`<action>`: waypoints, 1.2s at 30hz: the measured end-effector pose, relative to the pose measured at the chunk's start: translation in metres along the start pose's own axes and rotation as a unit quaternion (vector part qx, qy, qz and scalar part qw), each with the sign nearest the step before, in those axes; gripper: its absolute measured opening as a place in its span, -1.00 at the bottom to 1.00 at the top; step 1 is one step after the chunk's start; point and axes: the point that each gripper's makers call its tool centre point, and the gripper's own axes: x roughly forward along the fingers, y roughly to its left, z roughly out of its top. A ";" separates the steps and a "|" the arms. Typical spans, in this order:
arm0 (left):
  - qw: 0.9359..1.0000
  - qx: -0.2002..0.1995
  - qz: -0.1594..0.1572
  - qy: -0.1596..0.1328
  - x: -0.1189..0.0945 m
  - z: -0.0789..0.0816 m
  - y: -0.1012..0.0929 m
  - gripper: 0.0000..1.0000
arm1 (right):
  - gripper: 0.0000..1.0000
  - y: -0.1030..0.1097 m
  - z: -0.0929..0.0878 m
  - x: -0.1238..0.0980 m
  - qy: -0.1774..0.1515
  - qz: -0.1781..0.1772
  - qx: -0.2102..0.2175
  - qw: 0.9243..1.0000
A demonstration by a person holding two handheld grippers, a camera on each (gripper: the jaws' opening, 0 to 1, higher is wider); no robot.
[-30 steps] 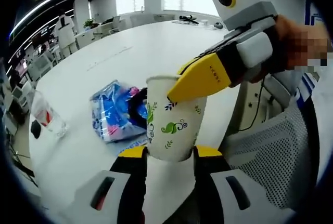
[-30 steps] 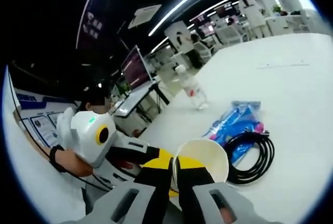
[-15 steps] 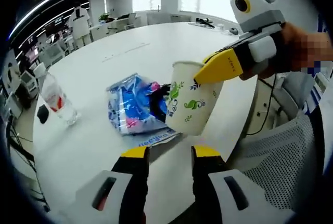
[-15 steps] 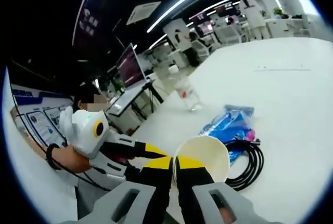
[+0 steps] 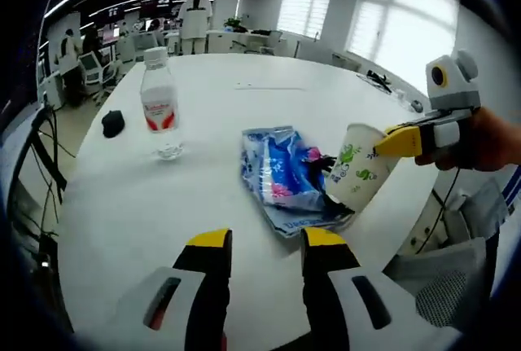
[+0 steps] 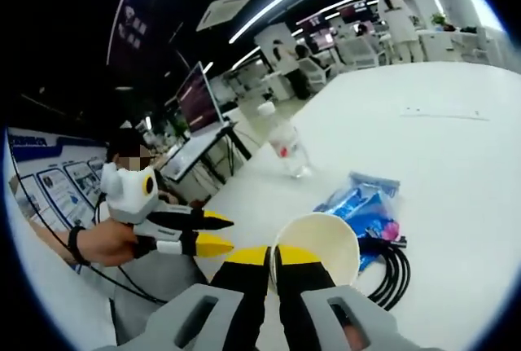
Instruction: Arrange the tabletop items into an orderly group along one side of the table until the central work area is clear of visible clutter.
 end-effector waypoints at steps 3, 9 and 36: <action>1.000 -0.021 0.014 -0.013 -0.005 0.004 0.014 -0.33 | -1.00 -0.001 0.008 0.008 0.003 -0.001 0.000 1.000; 0.997 -0.058 0.036 -0.038 -0.015 0.008 0.040 -0.26 | -1.00 0.002 0.023 0.028 0.019 0.008 -0.031 0.999; 0.996 -0.073 0.032 -0.035 -0.029 -0.005 0.050 0.12 | -1.00 -0.015 0.087 0.151 0.059 -0.008 -0.088 0.994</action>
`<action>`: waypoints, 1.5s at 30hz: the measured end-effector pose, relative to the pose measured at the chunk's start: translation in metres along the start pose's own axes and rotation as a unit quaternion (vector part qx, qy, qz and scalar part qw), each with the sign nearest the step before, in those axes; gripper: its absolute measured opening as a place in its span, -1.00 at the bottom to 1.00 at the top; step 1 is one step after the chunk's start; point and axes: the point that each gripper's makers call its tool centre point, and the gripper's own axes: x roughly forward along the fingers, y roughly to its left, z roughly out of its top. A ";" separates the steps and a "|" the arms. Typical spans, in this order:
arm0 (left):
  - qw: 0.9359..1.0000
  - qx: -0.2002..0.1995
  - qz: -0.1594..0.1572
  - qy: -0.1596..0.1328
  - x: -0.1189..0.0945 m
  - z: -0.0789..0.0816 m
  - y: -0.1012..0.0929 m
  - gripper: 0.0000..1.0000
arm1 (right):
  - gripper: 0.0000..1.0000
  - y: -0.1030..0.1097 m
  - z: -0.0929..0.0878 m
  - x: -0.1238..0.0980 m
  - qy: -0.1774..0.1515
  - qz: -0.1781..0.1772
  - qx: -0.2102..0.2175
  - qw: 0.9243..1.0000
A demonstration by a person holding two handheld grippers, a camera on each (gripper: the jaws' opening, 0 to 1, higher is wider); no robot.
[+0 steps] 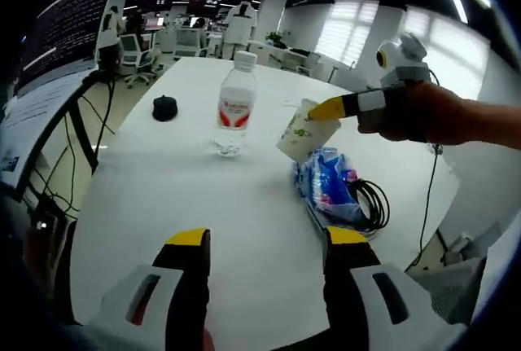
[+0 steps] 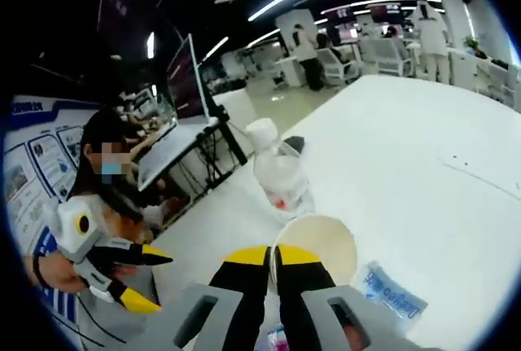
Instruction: Arrange the tabletop items into an orderly group along one side of the table until the central work area is clear of visible clutter.
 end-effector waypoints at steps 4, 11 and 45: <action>1.000 0.001 0.001 -0.002 -0.001 0.003 0.000 0.11 | -1.00 -0.008 -0.009 0.017 0.026 -0.019 -0.019 0.999; 1.000 0.001 0.006 -0.007 -0.003 0.005 0.006 0.08 | -1.00 -0.011 -0.022 0.046 0.075 -0.022 -0.090 0.993; 1.000 0.005 0.003 -0.006 -0.005 0.001 0.015 0.06 | -0.61 -0.045 -0.022 0.071 0.131 -0.079 -0.288 0.945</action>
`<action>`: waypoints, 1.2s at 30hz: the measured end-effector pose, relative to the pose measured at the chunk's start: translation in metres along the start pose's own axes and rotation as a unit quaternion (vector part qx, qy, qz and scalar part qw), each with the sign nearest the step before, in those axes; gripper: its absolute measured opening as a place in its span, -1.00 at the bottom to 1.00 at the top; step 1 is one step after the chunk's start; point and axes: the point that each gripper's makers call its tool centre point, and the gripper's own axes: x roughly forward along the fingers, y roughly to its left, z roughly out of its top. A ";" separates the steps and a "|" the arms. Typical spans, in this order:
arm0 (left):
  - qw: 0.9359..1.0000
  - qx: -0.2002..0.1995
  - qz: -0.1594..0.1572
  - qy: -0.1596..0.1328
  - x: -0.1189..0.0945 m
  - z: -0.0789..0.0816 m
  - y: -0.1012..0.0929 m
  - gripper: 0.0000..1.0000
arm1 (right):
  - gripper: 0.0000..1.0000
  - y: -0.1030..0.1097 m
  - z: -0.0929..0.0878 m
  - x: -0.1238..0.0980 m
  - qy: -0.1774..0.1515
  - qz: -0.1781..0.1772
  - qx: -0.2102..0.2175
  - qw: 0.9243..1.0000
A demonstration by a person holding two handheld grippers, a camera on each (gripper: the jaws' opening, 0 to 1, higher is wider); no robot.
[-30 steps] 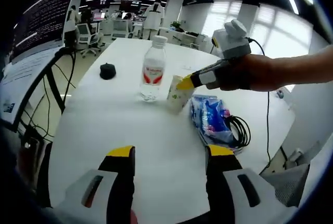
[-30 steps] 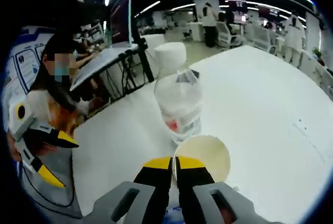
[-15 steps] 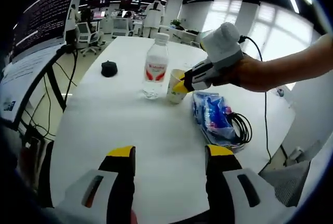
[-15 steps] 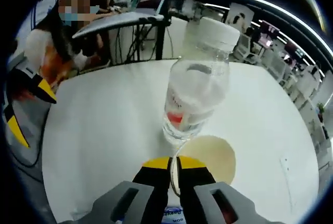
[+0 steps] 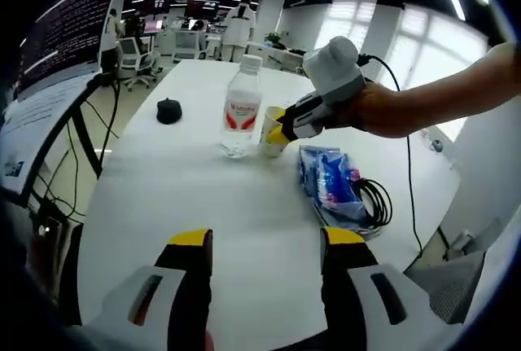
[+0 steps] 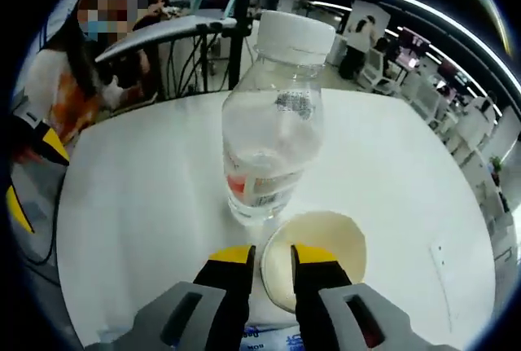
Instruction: Arrange the tabletop items into an orderly group along one side of the table until the central work area is clear of visible clutter.
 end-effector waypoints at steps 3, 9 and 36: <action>1.000 0.002 -0.001 0.002 0.002 0.000 0.001 0.06 | -0.55 -0.003 0.001 -0.002 -0.001 -0.002 -0.003 1.000; 1.000 0.004 -0.006 -0.002 0.002 0.005 -0.006 0.06 | -0.42 -0.005 0.002 -0.008 -0.001 -0.009 -0.032 0.999; 1.000 0.007 -0.028 -0.001 0.000 0.003 -0.044 0.05 | -0.27 0.027 -0.003 -0.061 -0.042 -0.003 0.014 0.999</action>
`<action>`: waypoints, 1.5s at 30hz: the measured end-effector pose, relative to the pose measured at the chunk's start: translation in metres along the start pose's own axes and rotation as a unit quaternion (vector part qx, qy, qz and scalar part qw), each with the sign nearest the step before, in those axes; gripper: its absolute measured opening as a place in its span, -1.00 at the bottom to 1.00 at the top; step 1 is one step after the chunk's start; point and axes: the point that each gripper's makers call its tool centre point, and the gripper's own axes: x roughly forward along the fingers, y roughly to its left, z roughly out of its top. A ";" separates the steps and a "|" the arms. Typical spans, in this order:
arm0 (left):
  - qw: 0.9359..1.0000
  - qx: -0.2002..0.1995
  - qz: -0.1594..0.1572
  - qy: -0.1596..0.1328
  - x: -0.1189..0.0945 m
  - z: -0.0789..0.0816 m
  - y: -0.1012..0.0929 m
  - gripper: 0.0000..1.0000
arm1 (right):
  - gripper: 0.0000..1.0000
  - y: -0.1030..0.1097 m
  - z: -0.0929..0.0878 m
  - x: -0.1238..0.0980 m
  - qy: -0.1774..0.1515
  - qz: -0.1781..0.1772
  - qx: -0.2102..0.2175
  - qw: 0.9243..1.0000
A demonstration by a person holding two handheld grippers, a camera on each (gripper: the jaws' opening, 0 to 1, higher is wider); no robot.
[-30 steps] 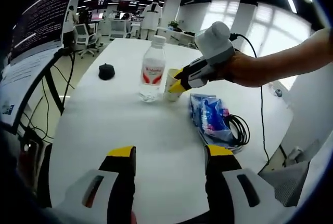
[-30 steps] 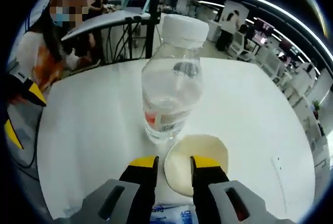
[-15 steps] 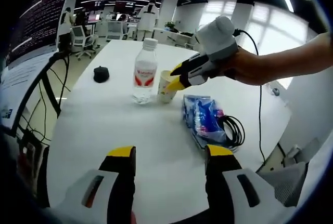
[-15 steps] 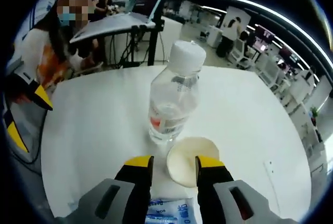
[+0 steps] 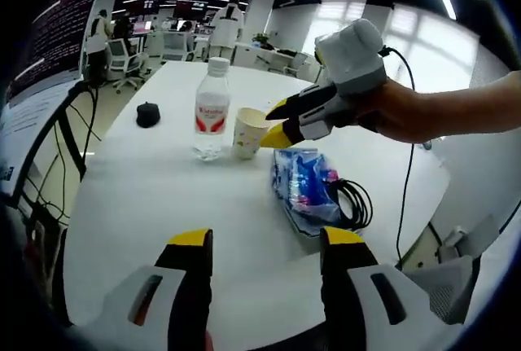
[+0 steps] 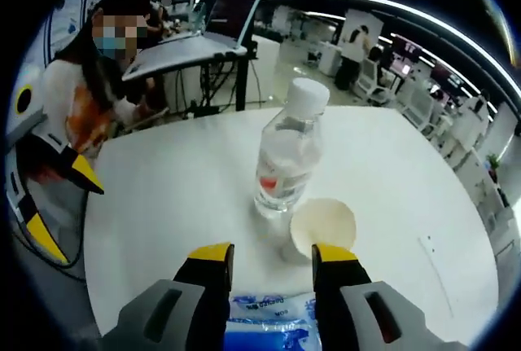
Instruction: Arrange the tabletop items into an orderly group along one side of the table until the central work area is clear of visible clutter.
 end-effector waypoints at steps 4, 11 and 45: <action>1.000 -0.006 -0.004 0.000 0.002 -0.002 -0.003 0.03 | -0.27 0.009 0.002 -0.016 -0.010 0.001 -0.001 1.000; 1.000 -0.003 -0.014 0.004 0.005 -0.005 -0.013 0.03 | -0.25 0.013 -0.005 -0.031 -0.016 -0.002 0.017 1.000; 0.999 -0.010 -0.031 0.029 0.009 -0.021 -0.023 0.02 | -0.31 -0.002 -0.122 -0.108 -0.003 -0.087 0.187 0.978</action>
